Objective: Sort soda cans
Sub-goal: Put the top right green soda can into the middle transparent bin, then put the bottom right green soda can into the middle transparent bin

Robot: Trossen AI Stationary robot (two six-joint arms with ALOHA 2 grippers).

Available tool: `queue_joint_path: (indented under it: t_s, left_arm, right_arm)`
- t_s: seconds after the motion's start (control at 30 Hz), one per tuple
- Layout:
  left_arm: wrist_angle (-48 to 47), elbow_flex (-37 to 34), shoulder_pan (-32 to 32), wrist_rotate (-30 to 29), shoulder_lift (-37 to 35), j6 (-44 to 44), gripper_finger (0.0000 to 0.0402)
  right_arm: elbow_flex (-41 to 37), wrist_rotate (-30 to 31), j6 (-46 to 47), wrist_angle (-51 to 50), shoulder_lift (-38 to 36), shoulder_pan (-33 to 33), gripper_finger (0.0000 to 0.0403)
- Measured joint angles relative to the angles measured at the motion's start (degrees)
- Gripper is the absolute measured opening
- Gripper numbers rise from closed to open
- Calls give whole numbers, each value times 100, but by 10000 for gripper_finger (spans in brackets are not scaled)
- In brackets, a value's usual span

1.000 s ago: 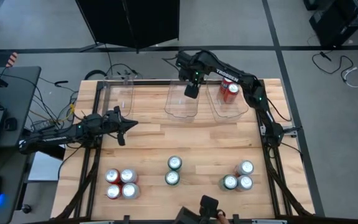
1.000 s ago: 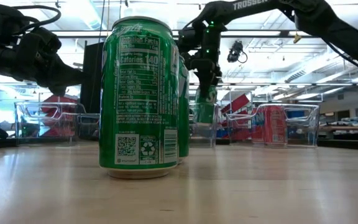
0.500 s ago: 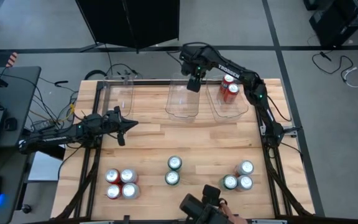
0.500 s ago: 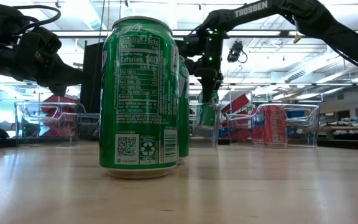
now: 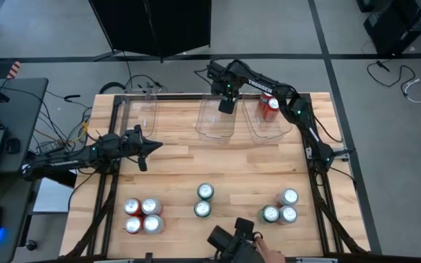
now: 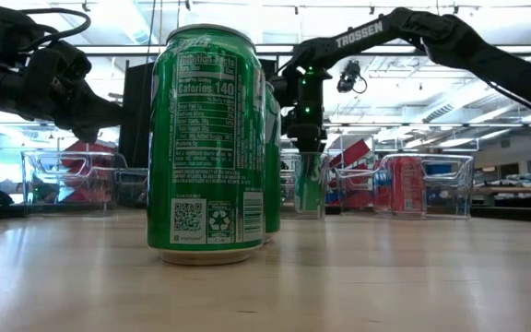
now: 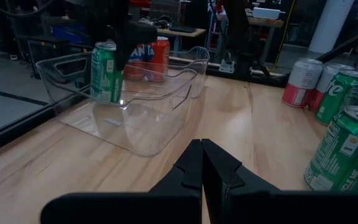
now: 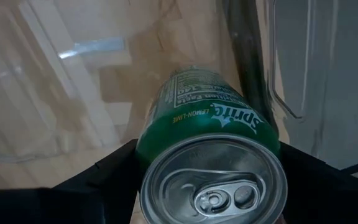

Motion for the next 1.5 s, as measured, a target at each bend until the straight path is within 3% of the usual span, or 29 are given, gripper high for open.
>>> queue_joint_path:
  t_s: [0.17,0.33,0.43,0.63,0.93,1.1,1.3,1.5]
  left_arm:
    - [26,0,0,0,0,0,2]
    - [31,0,0,0,0,0,2]
    - [35,0,0,-1,0,2,2]
    - [48,0,0,-2,0,28,2]
    - [217,0,0,-2,-2,44,2]
    - [298,0,0,-2,0,48,2]
    - [293,0,0,-2,0,48,2]
    - [282,0,0,-2,0,48,2]
  right_arm:
    - [0,38,-4,141,-4,0,294]
    - [-4,409,11,196,-6,4,373]
    - [1,632,10,193,-8,43,388]
    - [341,654,-59,46,-15,165,360]
    - [337,617,56,-239,-752,721,346]
    - [337,-164,336,-221,-1135,1331,330]
    - [326,-1520,997,-360,-1219,2152,265]
    - [108,-1685,1436,-241,-1204,3203,218]
